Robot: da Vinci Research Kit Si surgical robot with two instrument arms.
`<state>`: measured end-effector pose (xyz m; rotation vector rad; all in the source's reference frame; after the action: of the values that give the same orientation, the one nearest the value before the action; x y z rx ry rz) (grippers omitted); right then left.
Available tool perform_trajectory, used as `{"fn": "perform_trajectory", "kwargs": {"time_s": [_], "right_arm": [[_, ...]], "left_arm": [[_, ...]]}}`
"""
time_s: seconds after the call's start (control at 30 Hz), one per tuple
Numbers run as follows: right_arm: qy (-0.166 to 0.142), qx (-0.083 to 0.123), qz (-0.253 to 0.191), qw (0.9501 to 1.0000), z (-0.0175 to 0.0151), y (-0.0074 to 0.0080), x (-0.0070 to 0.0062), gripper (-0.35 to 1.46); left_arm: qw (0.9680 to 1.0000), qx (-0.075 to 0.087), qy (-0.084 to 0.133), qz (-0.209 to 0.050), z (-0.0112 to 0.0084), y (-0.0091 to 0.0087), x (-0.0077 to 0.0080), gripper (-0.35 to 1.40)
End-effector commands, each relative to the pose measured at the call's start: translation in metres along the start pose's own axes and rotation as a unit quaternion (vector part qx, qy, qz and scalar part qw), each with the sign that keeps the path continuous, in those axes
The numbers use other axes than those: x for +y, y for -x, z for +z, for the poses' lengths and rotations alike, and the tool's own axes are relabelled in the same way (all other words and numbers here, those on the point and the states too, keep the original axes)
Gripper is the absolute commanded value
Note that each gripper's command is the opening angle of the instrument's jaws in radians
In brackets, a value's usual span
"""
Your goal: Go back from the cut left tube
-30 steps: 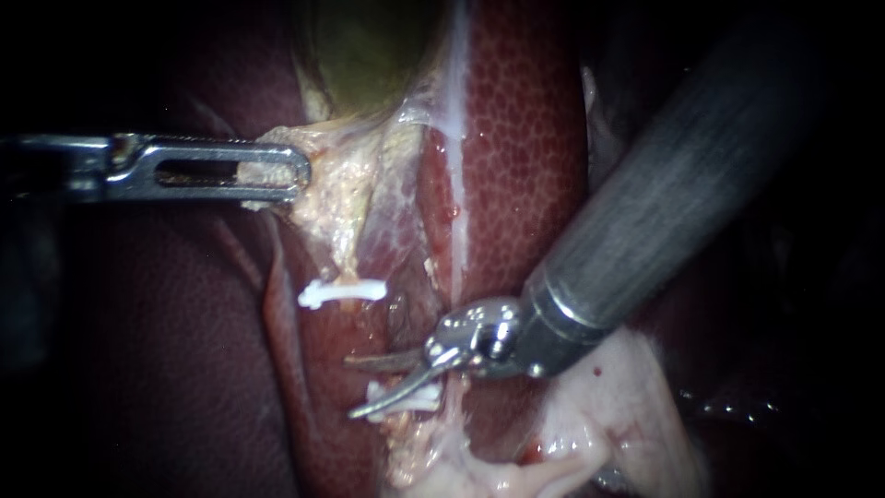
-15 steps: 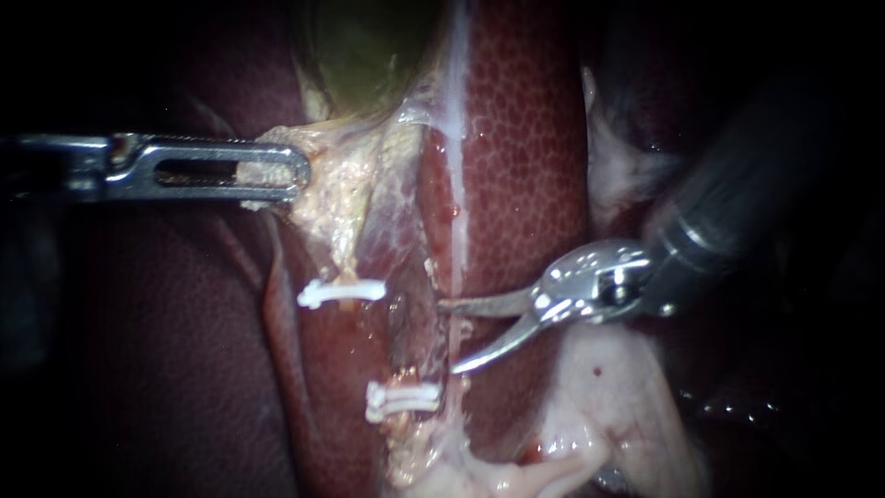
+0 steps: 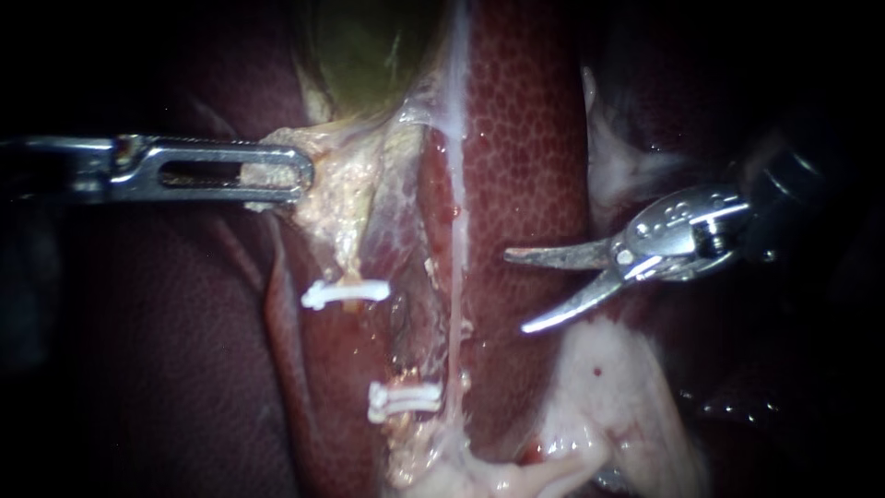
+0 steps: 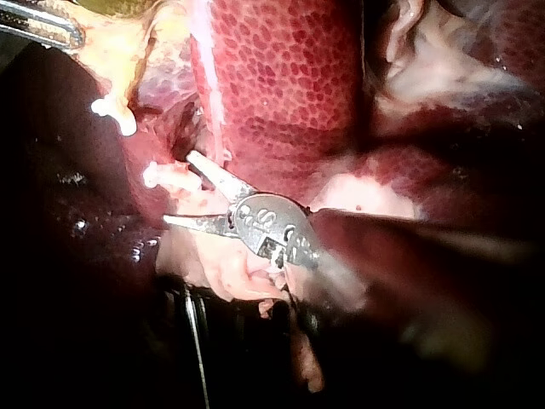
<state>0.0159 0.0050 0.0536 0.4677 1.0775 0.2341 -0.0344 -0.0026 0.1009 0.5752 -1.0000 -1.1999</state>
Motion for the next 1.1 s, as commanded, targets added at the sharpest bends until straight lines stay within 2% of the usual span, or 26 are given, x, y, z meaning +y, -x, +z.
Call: {"fn": "perform_trajectory", "kwargs": {"time_s": [0.03,0.27,0.7,1.1], "right_arm": [[-0.001,0.001,-0.002,1.0,-0.0002,-0.0001,0.0,1.43],[-0.001,0.005,-0.004,1.0,-0.0008,-0.0001,0.0001,1.43],[0.0,0.008,-0.003,1.0,-0.0012,0.0,0.0001,1.45],[0.001,0.012,-0.002,0.9999,-0.0014,-0.0001,0.0001,1.45]], "left_arm": [[1.0,0.0,0.001,0.0,0.0001,-0.0001,0.0,-0.35],[1.0,-0.006,0.006,0.002,0.0019,-0.001,0.0003,-0.35],[0.9999,0.009,0.009,0.007,0.0067,-0.0022,0.0012,-0.35],[0.9999,0.011,0.008,0.008,0.0076,-0.0023,0.0009,-0.35]]}}
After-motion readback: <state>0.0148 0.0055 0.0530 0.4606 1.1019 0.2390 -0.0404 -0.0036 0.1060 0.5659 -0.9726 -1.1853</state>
